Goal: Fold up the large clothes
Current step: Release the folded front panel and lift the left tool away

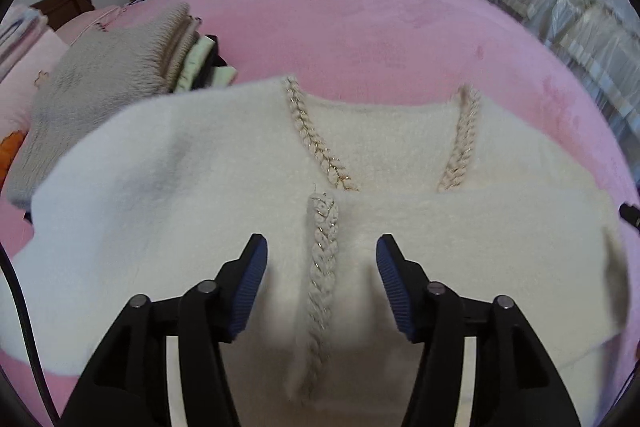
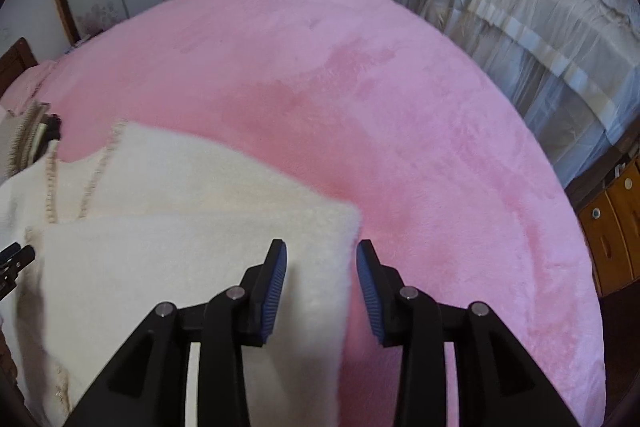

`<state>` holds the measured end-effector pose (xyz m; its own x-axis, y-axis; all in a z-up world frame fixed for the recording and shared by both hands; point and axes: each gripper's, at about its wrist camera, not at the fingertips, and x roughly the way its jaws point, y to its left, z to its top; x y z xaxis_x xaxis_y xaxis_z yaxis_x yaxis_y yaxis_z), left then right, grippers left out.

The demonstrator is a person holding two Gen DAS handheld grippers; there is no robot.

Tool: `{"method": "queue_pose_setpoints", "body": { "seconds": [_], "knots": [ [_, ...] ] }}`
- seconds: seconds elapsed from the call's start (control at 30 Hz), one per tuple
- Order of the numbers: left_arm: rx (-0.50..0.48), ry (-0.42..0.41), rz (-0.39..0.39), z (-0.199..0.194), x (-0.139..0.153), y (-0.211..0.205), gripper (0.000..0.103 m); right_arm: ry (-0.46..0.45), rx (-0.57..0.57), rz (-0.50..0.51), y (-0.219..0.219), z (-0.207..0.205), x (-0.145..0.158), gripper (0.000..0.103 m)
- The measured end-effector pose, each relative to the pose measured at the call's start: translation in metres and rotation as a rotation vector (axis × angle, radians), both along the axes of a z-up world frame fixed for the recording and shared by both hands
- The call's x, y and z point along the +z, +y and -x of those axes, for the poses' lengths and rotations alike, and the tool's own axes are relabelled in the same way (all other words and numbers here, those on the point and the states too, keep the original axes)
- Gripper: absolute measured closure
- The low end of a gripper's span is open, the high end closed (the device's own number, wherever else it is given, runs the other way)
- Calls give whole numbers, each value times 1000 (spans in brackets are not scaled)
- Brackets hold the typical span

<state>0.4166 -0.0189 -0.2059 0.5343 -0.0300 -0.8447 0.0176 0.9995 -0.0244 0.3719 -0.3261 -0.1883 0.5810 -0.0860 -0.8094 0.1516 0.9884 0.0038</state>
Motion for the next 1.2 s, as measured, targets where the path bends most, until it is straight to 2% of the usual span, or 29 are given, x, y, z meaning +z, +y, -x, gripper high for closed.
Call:
{"method": "queue_pose_setpoints", "body": {
  "seconds": [0.1,0.2,0.37,0.43,0.5,0.63,0.7,0.77,0.8,0.9,1.07,1.13,1.2],
  "knots": [
    [3,-13,62,25,13,-5,47,-34,77,-36,31,21,11,66],
    [-10,-1,98,45,10,-17,47,-20,154,-74,64,35,5,66],
    [-9,53,45,56,-21,-33,47,35,197,-23,98,45,-23,66],
    [-5,78,39,53,-36,-28,47,70,181,-31,91,49,-35,66],
    [-19,56,54,57,-36,-25,46,70,158,-18,80,58,-41,68],
    [-49,58,62,59,-36,-24,46,42,91,104,45,76,-43,69],
    [-54,59,61,58,-37,-23,46,42,91,39,27,84,-44,70],
    [-52,59,57,57,-37,-24,46,54,27,112,18,88,-44,67],
    [-49,60,58,58,-37,-24,46,53,5,117,14,91,-45,60],
    [-40,67,50,59,-35,-27,45,61,-33,3,-1,97,-45,59],
    [-53,104,38,60,-26,-35,38,71,-46,-9,7,103,-35,59],
    [-67,95,55,66,-14,-38,38,62,-34,-45,12,107,-26,59],
    [-73,82,62,74,-3,-39,34,43,-24,-42,20,112,-13,59]
  ]
}}
